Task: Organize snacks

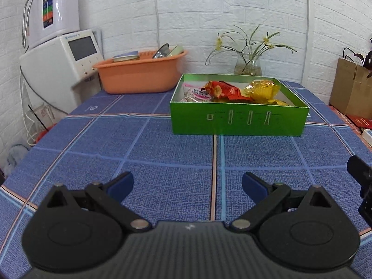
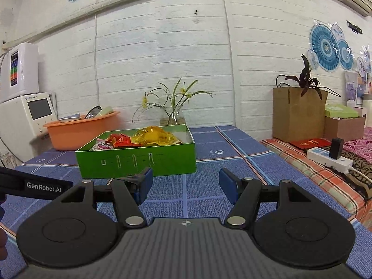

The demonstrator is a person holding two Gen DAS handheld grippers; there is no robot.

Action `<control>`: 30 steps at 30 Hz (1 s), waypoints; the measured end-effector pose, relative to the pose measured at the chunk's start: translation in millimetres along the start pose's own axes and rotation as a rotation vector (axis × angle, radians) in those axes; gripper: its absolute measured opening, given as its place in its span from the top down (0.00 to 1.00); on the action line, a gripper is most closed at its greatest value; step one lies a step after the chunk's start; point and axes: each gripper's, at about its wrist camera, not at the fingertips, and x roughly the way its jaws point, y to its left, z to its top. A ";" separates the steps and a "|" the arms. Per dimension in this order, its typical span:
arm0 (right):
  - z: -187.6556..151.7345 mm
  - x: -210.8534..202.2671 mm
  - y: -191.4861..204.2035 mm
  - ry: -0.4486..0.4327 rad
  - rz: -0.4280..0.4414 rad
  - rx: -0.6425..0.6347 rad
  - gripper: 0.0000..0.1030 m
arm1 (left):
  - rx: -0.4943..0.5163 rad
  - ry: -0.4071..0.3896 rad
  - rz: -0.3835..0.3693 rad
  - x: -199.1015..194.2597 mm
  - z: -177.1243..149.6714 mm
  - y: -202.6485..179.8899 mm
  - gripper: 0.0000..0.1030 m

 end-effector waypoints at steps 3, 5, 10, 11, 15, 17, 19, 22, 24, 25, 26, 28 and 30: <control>-4.0 1.6 1.1 0.016 -0.002 -0.003 0.00 | 0.011 -0.018 0.001 -2.5 -2.2 -2.5 0.06; -6.0 2.5 2.8 0.021 -0.010 -0.012 0.00 | 0.019 -0.030 -0.006 -3.6 -3.0 -3.7 0.06; -6.9 1.1 6.6 0.007 -0.017 -0.033 0.00 | 0.023 -0.032 -0.032 -4.0 -3.2 -4.6 0.06; -7.2 0.6 7.3 0.002 -0.018 -0.037 0.00 | 0.024 -0.034 -0.034 -4.4 -3.4 -5.0 0.06; -8.1 0.1 9.7 -0.007 -0.024 -0.052 0.00 | 0.030 -0.048 -0.044 -7.1 -4.4 -5.7 0.06; -8.8 0.0 10.8 -0.006 -0.026 -0.056 0.00 | 0.035 -0.057 -0.045 -9.0 -4.9 -6.8 0.06; -9.2 -0.2 11.7 -0.005 -0.029 -0.060 0.00 | 0.039 -0.071 -0.042 -11.4 -5.5 -7.6 0.06; -9.2 0.5 12.2 -0.001 -0.025 -0.066 0.00 | 0.040 -0.077 -0.051 -13.2 -5.6 -7.6 0.06; -9.4 0.5 12.9 0.001 -0.024 -0.068 0.00 | 0.039 -0.078 -0.055 -14.3 -5.6 -7.9 0.06; -9.4 0.4 13.1 0.000 -0.024 -0.069 0.00 | 0.037 -0.080 -0.056 -14.9 -5.8 -7.9 0.06; -9.7 0.1 13.4 0.000 -0.025 -0.068 0.00 | 0.037 -0.081 -0.057 -15.2 -5.7 -7.9 0.06; -9.9 0.1 13.7 0.001 -0.024 -0.066 0.00 | 0.036 -0.081 -0.059 -15.7 -6.1 -7.5 0.06; -10.1 0.5 14.6 0.005 -0.024 -0.066 0.00 | 0.036 -0.080 -0.066 -16.5 -6.1 -7.8 0.06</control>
